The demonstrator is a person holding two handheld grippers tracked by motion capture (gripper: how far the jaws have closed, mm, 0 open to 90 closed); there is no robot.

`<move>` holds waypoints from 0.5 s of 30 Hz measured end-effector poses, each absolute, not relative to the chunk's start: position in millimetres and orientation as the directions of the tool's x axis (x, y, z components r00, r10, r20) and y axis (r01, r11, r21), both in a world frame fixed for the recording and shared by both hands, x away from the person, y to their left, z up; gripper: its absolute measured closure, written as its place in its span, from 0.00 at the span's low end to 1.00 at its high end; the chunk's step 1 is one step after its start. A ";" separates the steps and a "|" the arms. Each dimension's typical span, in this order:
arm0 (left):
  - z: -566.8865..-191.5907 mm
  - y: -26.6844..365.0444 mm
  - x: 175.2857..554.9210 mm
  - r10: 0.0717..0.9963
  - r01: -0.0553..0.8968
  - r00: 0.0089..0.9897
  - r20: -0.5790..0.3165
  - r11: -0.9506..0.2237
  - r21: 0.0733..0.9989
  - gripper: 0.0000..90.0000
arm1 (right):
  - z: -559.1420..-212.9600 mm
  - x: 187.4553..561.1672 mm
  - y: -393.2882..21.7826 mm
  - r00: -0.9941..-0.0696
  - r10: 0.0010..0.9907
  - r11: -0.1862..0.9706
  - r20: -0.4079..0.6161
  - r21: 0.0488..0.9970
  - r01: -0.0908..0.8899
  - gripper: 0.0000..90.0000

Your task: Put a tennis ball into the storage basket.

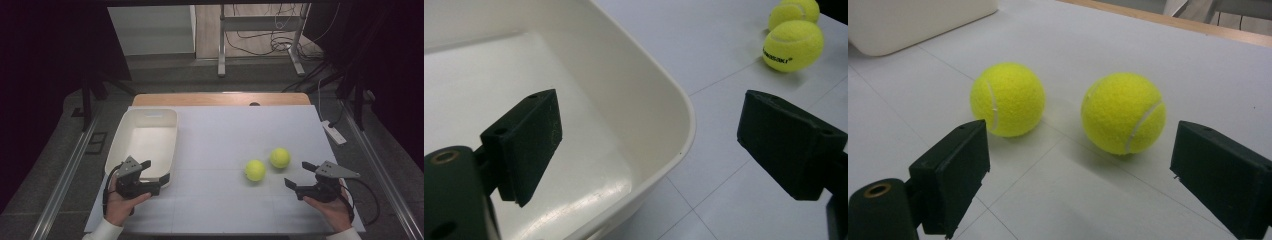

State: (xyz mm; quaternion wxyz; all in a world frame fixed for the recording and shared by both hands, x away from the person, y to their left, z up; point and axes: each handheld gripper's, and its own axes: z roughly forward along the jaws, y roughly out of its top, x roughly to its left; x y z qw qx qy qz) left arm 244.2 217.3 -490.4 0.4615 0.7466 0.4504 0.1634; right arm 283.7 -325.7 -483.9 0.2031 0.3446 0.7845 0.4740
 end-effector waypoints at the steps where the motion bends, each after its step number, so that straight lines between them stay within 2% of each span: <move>1: -490.3 217.3 244.1 0.824 0.521 0.541 -0.172 -0.168 0.837 0.13 | -483.9 283.7 -325.7 -0.680 0.733 0.313 0.008 0.884 0.348 0.10; 15: -487.0 216.0 243.3 0.823 0.510 0.543 -0.165 -0.168 0.843 0.13 | -483.7 284.0 -326.8 -0.677 0.736 0.308 0.013 0.884 0.352 0.10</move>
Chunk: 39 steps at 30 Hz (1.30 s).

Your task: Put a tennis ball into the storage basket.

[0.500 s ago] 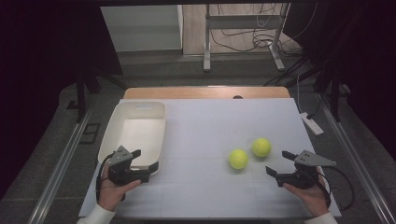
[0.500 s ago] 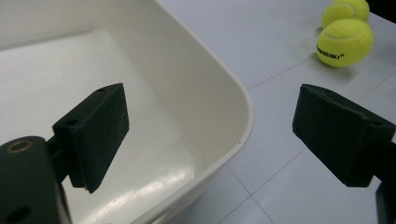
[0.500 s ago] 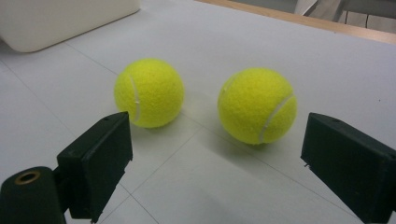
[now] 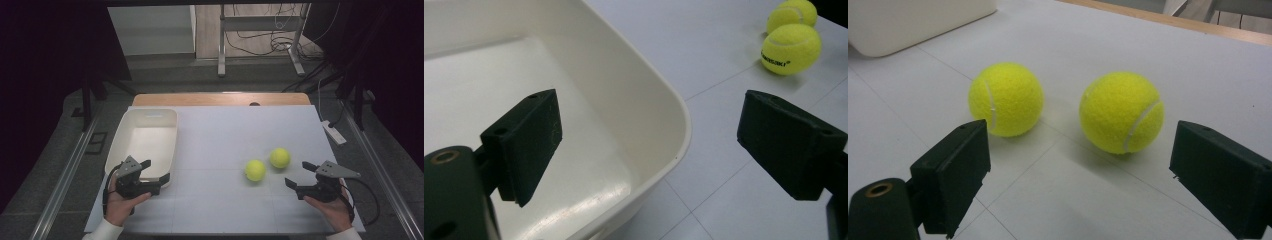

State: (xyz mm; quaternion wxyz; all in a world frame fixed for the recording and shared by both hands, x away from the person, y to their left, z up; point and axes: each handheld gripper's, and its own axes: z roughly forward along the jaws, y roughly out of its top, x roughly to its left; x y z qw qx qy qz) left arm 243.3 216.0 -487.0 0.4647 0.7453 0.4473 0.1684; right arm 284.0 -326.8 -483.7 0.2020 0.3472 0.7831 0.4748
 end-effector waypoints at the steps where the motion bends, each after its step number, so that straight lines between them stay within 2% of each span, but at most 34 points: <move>1: -486.6 215.7 243.3 0.824 0.510 0.542 -0.166 -0.166 0.844 0.13 | -483.6 284.1 -326.9 -0.677 0.736 0.308 0.013 0.884 0.352 0.10; 39: -467.4 196.4 252.8 0.795 0.500 0.584 -0.166 -0.191 0.845 0.13 | -486.4 287.5 -328.0 -0.675 0.738 0.305 0.024 0.879 0.365 0.10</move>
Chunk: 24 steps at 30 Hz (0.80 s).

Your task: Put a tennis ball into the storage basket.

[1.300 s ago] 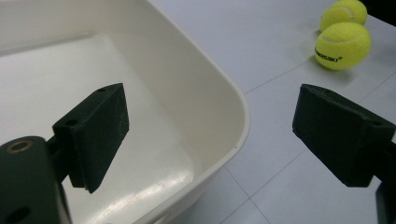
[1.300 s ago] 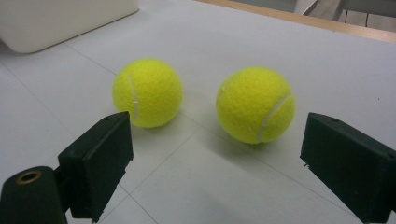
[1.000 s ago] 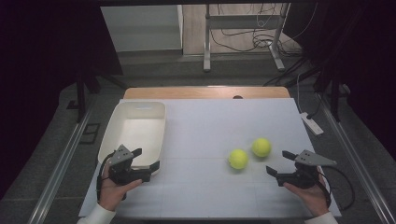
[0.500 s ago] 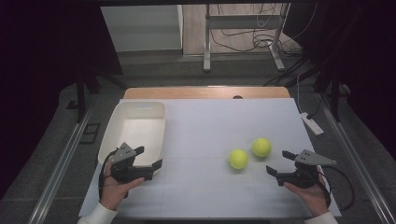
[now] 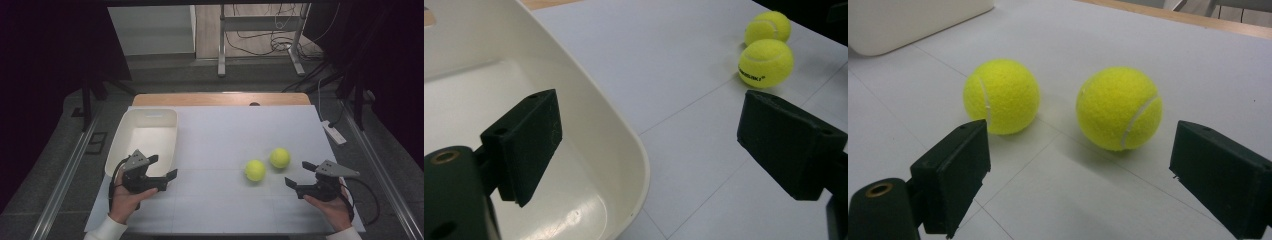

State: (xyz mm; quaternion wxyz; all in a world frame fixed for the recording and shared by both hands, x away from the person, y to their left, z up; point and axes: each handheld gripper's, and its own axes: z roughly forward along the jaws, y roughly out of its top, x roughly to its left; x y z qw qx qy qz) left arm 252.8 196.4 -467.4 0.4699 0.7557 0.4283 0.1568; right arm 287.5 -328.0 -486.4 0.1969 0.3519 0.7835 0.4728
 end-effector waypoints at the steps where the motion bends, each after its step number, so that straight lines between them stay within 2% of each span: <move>1: -466.4 194.8 254.0 0.792 0.500 0.588 -0.166 -0.194 0.844 0.13 | -486.6 287.7 -328.0 -0.675 0.738 0.306 0.024 0.879 0.366 0.10; 24: -460.6 178.0 265.5 0.762 0.501 0.625 -0.170 -0.224 0.836 0.13 | -488.1 288.7 -328.0 -0.674 0.738 0.311 0.023 0.876 0.370 0.10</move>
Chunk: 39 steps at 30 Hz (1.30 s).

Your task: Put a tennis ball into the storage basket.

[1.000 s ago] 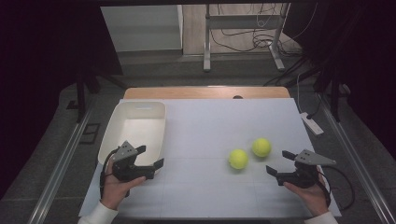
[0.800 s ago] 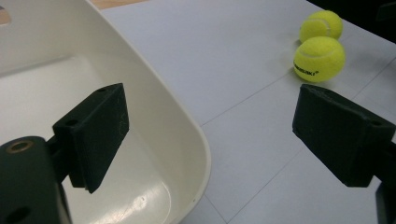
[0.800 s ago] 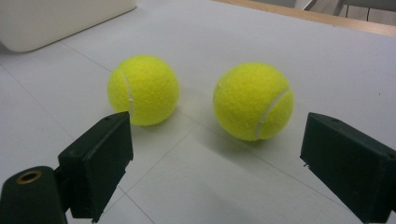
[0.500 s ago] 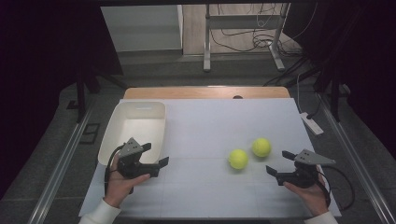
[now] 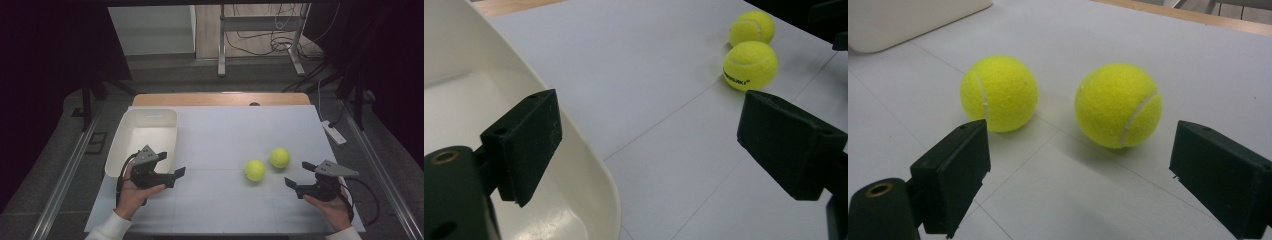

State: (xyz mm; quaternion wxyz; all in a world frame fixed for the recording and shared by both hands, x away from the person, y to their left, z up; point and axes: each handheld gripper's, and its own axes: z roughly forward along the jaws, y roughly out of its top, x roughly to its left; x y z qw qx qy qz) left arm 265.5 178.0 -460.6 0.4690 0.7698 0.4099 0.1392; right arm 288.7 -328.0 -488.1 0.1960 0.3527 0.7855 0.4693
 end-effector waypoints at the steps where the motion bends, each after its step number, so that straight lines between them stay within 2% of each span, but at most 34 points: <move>1: -460.6 178.0 265.5 0.762 0.501 0.625 -0.170 -0.224 0.836 0.13 | -488.1 288.7 -328.0 -0.674 0.738 0.311 0.023 0.876 0.370 0.10; 39: -457.7 139.3 290.9 0.711 0.508 0.682 -0.171 -0.293 0.810 0.13 | -489.7 287.8 -329.8 -0.672 0.740 0.313 0.023 0.873 0.374 0.10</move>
